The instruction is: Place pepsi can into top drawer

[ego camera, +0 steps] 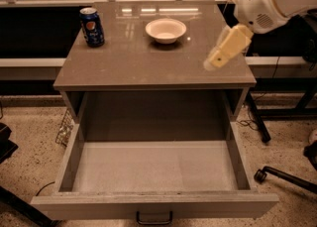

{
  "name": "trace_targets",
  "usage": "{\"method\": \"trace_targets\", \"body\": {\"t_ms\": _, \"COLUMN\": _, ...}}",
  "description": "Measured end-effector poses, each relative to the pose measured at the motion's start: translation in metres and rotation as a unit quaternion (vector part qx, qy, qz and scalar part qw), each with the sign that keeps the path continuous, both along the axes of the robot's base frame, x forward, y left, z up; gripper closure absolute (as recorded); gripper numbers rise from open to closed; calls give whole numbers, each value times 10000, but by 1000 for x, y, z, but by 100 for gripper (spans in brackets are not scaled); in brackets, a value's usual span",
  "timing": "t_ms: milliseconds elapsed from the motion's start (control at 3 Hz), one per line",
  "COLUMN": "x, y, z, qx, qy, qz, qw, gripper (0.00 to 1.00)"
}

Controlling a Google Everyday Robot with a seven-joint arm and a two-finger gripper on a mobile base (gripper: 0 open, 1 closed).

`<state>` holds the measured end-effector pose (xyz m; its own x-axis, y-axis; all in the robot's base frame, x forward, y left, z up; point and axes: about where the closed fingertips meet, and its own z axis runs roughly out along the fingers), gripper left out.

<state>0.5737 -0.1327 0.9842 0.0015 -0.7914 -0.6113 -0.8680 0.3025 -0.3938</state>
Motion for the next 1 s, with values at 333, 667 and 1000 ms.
{"method": "trace_targets", "body": {"t_ms": 333, "x": 40, "y": 33, "z": 2, "qx": 1156, "qy": -406, "qz": 184, "qw": 9923, "gripper": 0}}
{"method": "trace_targets", "body": {"t_ms": 667, "x": 57, "y": 56, "z": 7, "qx": 1987, "qy": -627, "qz": 253, "qw": 9777, "gripper": 0}}
{"method": "trace_targets", "body": {"t_ms": 1000, "x": 61, "y": 61, "z": 7, "qx": 2011, "qy": -599, "qz": 293, "qw": 9773, "gripper": 0}}
